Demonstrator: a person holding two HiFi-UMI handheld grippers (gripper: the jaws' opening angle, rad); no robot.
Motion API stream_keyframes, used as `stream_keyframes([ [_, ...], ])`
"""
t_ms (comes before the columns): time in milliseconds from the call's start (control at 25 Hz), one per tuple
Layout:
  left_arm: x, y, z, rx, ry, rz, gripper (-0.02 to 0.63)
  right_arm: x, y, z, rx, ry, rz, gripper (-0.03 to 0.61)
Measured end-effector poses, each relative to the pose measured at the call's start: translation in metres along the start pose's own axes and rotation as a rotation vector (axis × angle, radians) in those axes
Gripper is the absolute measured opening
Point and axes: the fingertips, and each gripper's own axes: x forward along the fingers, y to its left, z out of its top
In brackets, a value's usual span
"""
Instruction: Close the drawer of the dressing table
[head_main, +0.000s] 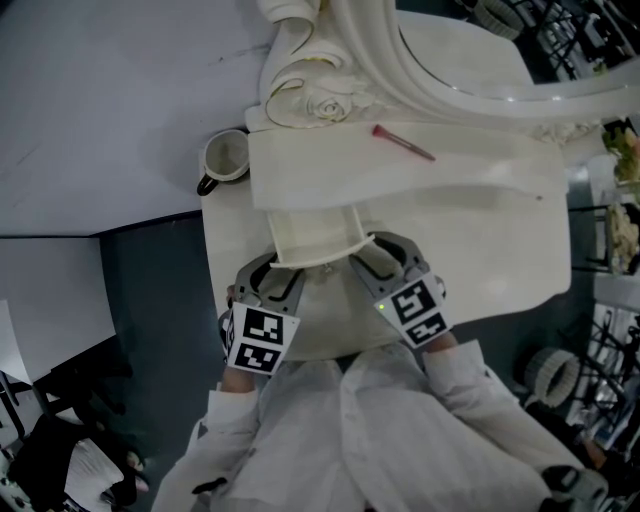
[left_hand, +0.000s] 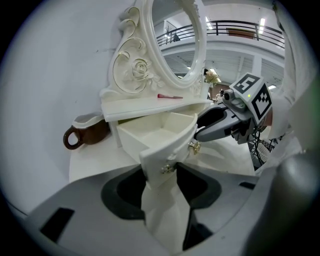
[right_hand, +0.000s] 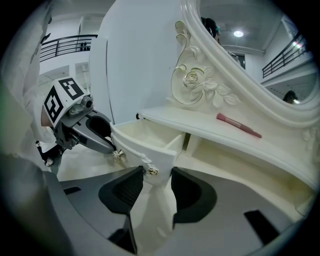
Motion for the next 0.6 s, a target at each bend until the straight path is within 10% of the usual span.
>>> stream_keyframes([
  [600,0.002,0.005,0.014,0.068,0.001,0.002,0.195,-0.006,-0.008,0.007,-0.014,-0.028,-0.065,0.169],
])
